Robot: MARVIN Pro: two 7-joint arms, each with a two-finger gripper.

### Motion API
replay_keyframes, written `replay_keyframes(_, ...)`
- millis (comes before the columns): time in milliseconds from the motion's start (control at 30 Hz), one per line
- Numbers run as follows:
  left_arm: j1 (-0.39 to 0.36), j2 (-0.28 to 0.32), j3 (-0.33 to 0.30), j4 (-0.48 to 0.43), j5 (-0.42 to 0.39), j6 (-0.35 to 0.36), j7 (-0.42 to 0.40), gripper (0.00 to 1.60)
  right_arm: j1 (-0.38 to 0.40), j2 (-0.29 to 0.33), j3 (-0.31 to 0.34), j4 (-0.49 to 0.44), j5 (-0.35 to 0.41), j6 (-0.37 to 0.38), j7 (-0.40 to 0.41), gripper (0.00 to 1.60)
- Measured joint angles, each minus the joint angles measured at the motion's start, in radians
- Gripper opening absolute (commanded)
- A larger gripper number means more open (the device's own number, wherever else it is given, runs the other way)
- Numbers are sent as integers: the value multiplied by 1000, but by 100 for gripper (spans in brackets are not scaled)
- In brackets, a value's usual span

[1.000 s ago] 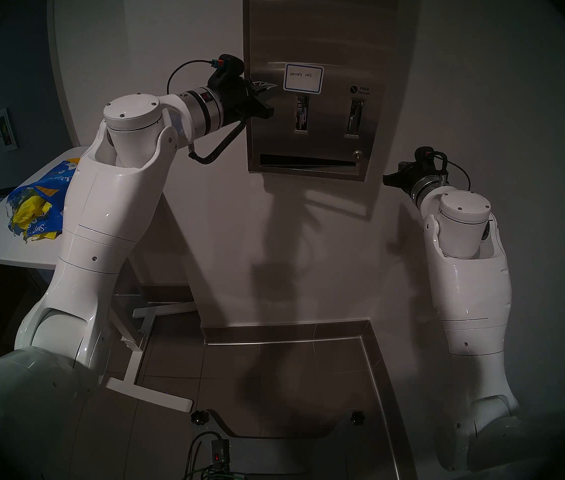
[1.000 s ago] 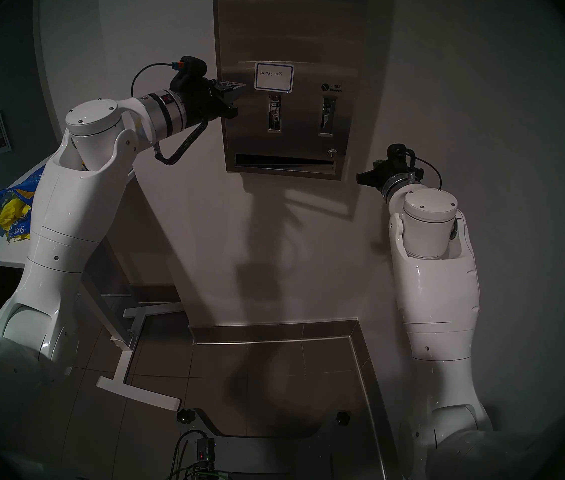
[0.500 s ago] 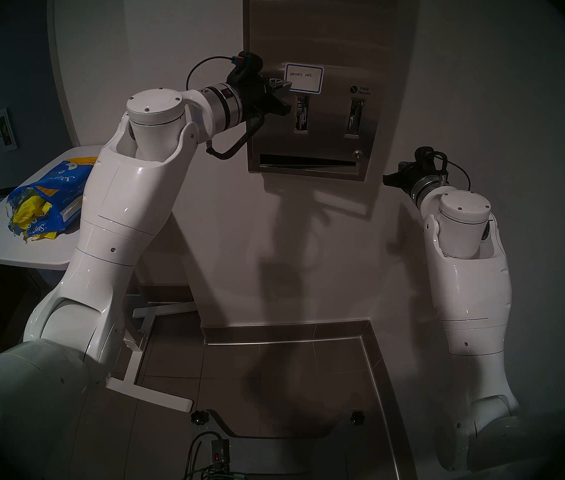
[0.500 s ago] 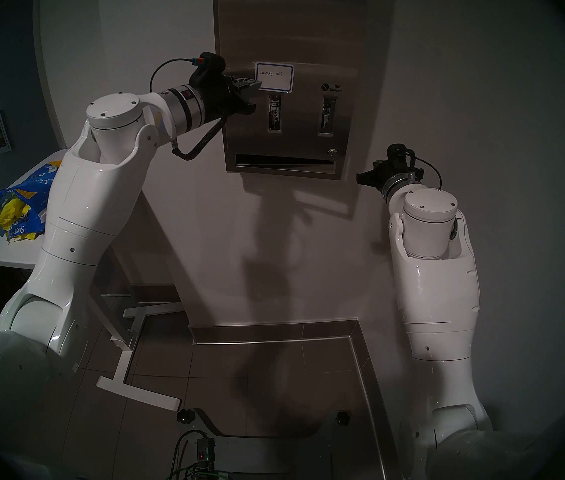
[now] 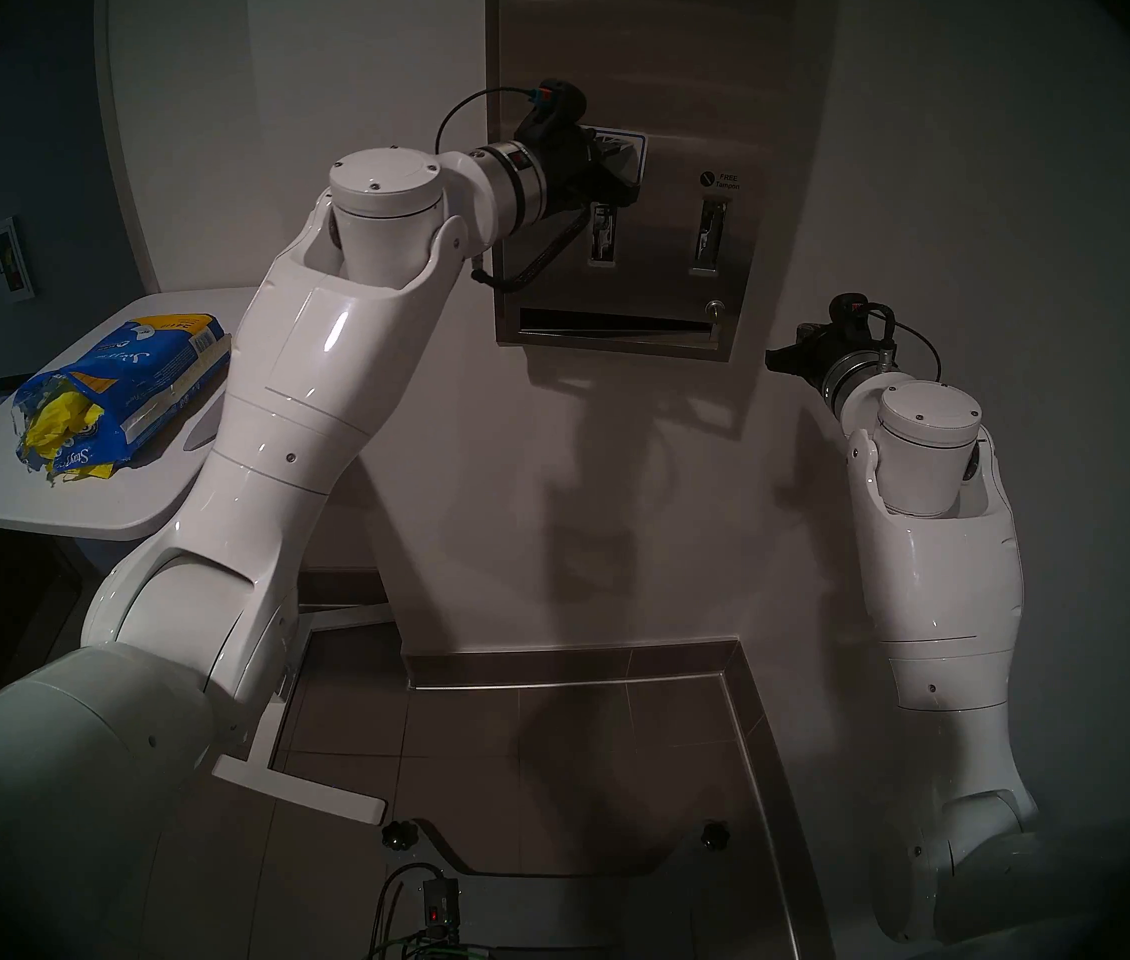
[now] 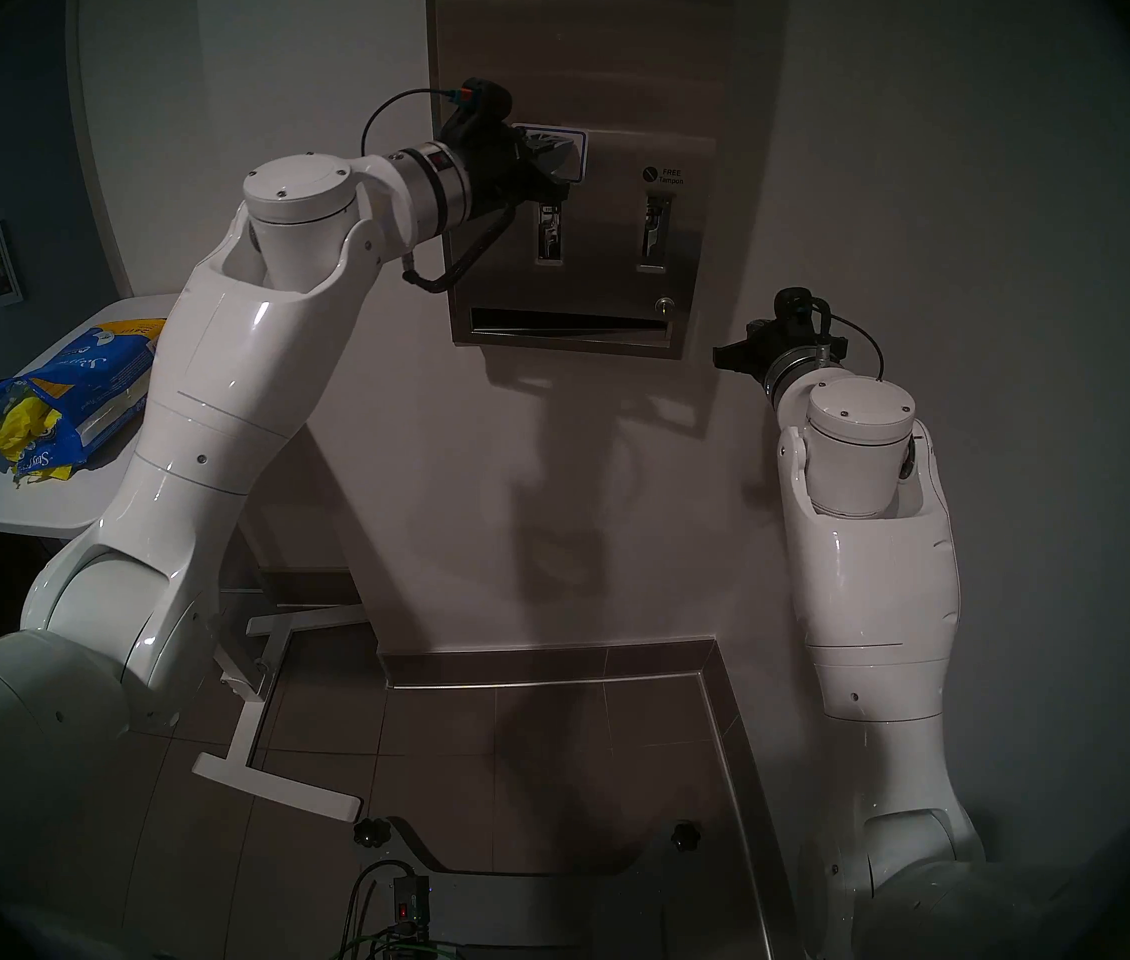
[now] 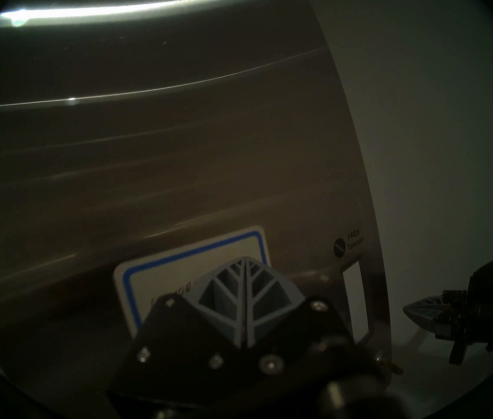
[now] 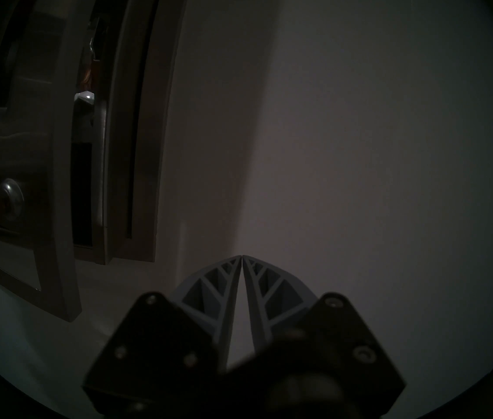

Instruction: Open the dispenser door, put the pads inside, close the door

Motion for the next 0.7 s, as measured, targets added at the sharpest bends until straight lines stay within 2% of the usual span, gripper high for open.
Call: replay_keyframes(700, -120, -89, 51, 161, 44, -39, 42, 0, 0, 0, 0, 0, 0, 0, 0, 51)
